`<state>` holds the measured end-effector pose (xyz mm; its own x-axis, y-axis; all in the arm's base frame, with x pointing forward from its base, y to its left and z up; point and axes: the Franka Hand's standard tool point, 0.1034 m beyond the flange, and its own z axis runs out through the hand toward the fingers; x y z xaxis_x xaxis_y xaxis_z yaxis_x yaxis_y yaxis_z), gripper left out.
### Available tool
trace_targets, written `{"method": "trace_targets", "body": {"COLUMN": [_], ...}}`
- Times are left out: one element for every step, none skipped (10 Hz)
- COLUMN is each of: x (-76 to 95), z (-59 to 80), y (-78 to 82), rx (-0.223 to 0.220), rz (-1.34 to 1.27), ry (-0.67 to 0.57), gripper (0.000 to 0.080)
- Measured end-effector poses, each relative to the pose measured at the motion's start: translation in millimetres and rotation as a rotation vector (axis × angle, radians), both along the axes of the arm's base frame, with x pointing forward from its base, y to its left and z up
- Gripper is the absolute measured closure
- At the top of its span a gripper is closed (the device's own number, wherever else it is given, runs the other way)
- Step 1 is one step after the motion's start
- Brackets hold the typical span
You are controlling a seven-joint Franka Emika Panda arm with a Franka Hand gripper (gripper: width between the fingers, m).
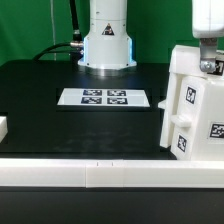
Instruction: Assemble cabinet
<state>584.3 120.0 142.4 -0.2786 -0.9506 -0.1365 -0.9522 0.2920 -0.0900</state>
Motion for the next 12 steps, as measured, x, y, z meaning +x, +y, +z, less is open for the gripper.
{"method": "trace_targets", "body": {"x": [0.0, 1.3, 2.1, 3.4, 5.2, 7.0, 8.4, 8.8, 8.7, 8.4, 8.1, 4.6], "z": [0.2, 2.0, 4.7, 9.0, 16.8, 24.1, 28.5, 29.9, 29.5, 28.7, 28.1, 25.9], "y": [0.8, 1.2, 2.0, 3.0, 5.6, 7.6, 8.1, 8.7, 9.0, 9.0, 9.3, 11.4], "rx": [0.001, 0.005, 0.011, 0.016, 0.03, 0.043, 0.047, 0.056, 0.059, 0.052, 0.051, 0.045], "rz": [0.008, 0.025, 0.032, 0.04, 0.04, 0.041, 0.042, 0.036, 0.039, 0.084, 0.085, 0.207], "ry": [-0.001, -0.011, -0.016, -0.024, -0.036, -0.048, -0.055, -0.058, -0.058, -0.062, -0.061, -0.025], "gripper": [0.0055, 0.0011, 0.0003, 0.0003, 0.0002, 0.0002, 0.0002, 0.0002, 0.0002, 0.0002, 0.0002, 0.0002]}}
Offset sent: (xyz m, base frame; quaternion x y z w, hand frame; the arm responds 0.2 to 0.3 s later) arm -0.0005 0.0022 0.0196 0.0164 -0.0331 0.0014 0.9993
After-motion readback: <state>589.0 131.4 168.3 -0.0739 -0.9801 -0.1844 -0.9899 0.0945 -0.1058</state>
